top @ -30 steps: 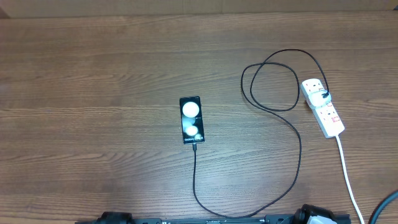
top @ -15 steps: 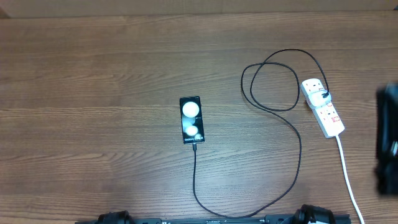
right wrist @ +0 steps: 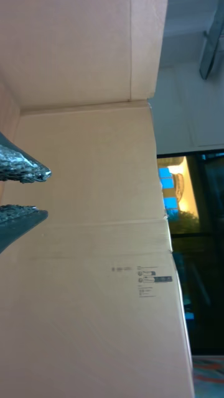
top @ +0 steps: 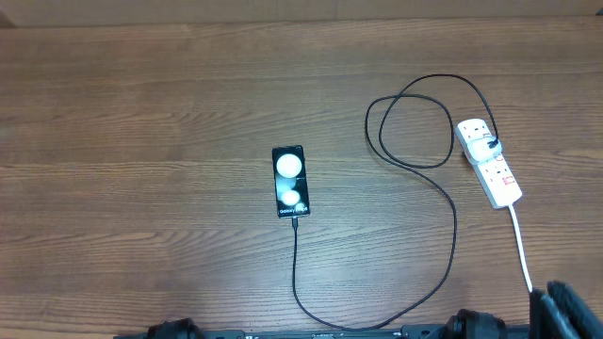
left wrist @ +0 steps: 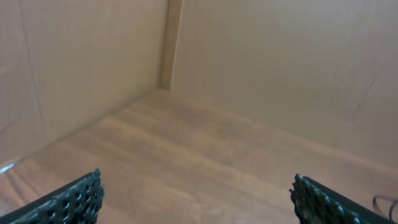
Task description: Plug charger to phone and switch on socket
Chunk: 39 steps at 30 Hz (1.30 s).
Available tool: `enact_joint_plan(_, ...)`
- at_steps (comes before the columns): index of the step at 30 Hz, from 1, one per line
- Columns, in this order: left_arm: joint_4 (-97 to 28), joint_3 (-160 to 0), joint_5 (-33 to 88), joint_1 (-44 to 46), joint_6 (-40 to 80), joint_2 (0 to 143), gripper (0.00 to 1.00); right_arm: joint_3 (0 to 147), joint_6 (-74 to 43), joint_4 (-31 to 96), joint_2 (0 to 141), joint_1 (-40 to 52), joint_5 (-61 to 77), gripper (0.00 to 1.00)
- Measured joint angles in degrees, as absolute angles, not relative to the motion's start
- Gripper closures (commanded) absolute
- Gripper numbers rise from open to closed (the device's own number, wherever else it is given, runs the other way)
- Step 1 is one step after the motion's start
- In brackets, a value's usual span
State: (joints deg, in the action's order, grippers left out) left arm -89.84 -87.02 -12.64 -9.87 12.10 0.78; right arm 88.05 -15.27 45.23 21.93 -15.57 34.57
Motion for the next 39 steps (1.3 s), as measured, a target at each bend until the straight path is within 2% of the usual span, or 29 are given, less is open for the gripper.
enact_joint_plan(5,-80.38,-82.37,-12.69,-9.87,14.98,0.78,0.00,86.35,-14.02,45.28,16.75,-14.61,34.04,0.85)
enact_joint_plan(9,-63.64,-73.49,-12.19,-9.87,16.91,0.71,0.00,86.37,-13.45,44.99,14.02,-13.65,34.04,0.84)
enact_joint_plan(14,-40.97,-56.75,-6.24,-9.85,18.02,0.69,0.00,86.65,-13.43,45.04,13.47,-13.45,34.02,0.83)
enact_joint_plan(22,-15.99,-28.05,1.76,-9.87,18.20,0.91,0.00,88.31,-13.28,45.01,13.47,-13.45,33.82,0.82)
enact_joint_plan(35,5.45,-3.64,4.10,-9.87,20.69,0.89,0.01,93.76,-13.26,44.21,13.47,-13.56,33.80,0.80)
enact_joint_plan(39,6.85,-0.60,4.12,-9.87,20.93,0.91,0.00,93.91,-13.32,41.54,13.47,-13.89,33.67,0.72)
